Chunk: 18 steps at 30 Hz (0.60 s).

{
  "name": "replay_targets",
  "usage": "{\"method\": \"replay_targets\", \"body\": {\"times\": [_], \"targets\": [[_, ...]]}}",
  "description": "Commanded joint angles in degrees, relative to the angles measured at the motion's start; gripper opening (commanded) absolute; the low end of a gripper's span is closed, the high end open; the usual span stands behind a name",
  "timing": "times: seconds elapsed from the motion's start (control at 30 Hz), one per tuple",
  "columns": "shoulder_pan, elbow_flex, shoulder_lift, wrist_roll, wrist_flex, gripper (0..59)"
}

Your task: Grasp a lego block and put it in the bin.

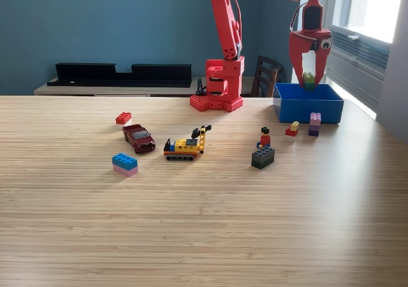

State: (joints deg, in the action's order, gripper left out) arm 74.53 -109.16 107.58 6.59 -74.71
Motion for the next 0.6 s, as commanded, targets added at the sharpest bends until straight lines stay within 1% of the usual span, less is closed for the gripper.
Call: {"method": "replay_targets", "body": {"times": [0.03,0.1,0.13,0.17,0.23,0.27,0.3,0.33,0.47,0.6], "targets": [[0.26,2.02,3.43,0.79,-0.26,31.2],[0.26,2.20,3.43,0.79,-0.18,30.1],[0.26,2.37,3.43,0.79,-0.18,28.0],[0.00,2.64,3.43,0.79,-0.18,24.7],[-1.41,3.25,3.43,0.35,-0.18,15.4],[-2.55,3.69,3.43,-0.09,-0.18,8.2],[-4.13,4.22,3.43,-0.62,-0.18,3.3],[-6.15,4.92,3.43,-1.23,-0.18,0.1],[-17.23,7.56,3.43,-4.22,-0.35,0.1],[-30.94,9.14,3.43,-5.80,-0.26,0.1]]}}
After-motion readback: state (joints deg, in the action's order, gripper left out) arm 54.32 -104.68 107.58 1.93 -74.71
